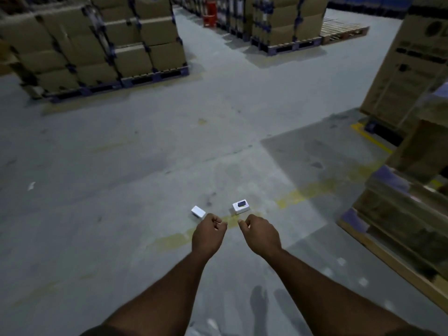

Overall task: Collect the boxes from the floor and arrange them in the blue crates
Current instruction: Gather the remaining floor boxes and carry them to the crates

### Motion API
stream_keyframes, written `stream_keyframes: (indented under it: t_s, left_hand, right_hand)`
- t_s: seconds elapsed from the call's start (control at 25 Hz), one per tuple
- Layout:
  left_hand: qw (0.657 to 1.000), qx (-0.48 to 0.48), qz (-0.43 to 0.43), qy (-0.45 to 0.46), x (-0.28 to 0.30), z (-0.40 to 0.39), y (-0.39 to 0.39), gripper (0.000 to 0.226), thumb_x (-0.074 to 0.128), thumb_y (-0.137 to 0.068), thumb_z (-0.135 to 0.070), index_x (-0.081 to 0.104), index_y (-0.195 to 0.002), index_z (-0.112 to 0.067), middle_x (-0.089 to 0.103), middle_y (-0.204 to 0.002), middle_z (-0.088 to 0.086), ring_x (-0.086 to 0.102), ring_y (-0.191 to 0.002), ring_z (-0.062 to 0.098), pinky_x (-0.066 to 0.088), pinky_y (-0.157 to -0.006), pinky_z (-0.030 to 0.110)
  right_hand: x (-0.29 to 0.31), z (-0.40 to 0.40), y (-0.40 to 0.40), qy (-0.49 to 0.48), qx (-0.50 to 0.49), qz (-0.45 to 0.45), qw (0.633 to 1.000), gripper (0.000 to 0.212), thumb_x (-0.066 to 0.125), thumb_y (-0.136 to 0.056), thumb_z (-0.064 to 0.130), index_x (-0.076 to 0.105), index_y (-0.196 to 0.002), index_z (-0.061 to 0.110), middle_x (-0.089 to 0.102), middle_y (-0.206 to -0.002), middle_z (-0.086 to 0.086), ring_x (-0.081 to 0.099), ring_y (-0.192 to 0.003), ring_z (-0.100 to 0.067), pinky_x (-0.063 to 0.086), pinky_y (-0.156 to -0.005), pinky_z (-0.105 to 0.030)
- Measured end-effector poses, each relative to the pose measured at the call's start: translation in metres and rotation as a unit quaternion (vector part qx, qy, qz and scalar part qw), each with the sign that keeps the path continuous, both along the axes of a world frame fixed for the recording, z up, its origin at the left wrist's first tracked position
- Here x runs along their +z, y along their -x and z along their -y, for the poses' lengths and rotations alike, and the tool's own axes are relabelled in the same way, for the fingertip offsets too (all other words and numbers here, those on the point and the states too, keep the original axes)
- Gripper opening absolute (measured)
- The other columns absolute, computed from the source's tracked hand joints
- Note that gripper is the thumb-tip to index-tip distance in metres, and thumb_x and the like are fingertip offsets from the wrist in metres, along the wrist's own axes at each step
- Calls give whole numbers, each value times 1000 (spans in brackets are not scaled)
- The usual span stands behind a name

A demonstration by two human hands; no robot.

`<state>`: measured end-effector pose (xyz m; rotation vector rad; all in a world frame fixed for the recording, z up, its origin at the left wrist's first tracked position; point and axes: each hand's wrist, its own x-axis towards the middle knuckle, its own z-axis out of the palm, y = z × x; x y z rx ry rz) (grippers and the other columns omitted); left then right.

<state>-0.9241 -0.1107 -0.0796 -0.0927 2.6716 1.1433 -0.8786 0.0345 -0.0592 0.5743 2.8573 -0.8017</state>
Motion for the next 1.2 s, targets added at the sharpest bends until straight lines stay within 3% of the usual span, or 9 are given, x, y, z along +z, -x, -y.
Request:
stream_keyframes:
  t_s: [0.12, 0.36, 0.68, 0.84, 1.2]
  left_hand:
    - [1000, 14, 2, -14, -11, -5, 41, 16, 67, -89, -34, 65, -99, -22, 70, -95, -7, 66, -89, 14, 50, -79, 28]
    - [998, -11, 56, -3, -51, -5, 149, 10, 63, -89, -34, 65, -89, -25, 73, -96, -6, 68, -94, 17, 50, -80, 28]
    - [994, -70, 87, 18, -72, -15, 287, 9, 59, -90, -31, 60, -83, -26, 74, -98, -1, 67, -97, 23, 49, -80, 30]
    - [990, -87, 107, 26, -82, -29, 333, 12, 56, -93, -33, 64, -89, -24, 74, -101, 0, 67, -98, 24, 51, -82, 33]
    - [985, -55, 159, 45, -143, -81, 437, 8, 61, -93, -32, 59, -87, -28, 73, -97, -5, 68, -92, 17, 43, -71, 24]
  right_hand:
    - [-11, -8, 43, 7, 10, 3, 1000, 37, 42, -100, 47, 62, -100, 16, 66, -106, -6, 61, -101, -26, 47, -79, -34]
    - [-45, -17, 147, -7, 5, 37, 999, 33, 48, -97, 41, 58, -118, 17, 59, -120, -6, 59, -110, -25, 46, -85, -31]
    - [-57, -22, 269, 9, -58, 77, 995, 29, 50, -96, 40, 57, -114, 19, 59, -115, -5, 60, -105, -25, 46, -83, -32]
    - [-71, -31, 311, 31, -90, 99, 991, 27, 51, -95, 40, 58, -112, 20, 59, -112, -4, 60, -103, -25, 45, -81, -32]
    - [-150, -85, 441, 93, -111, 117, 982, 27, 53, -96, 37, 61, -112, 16, 64, -112, -8, 60, -108, -26, 44, -87, -32]
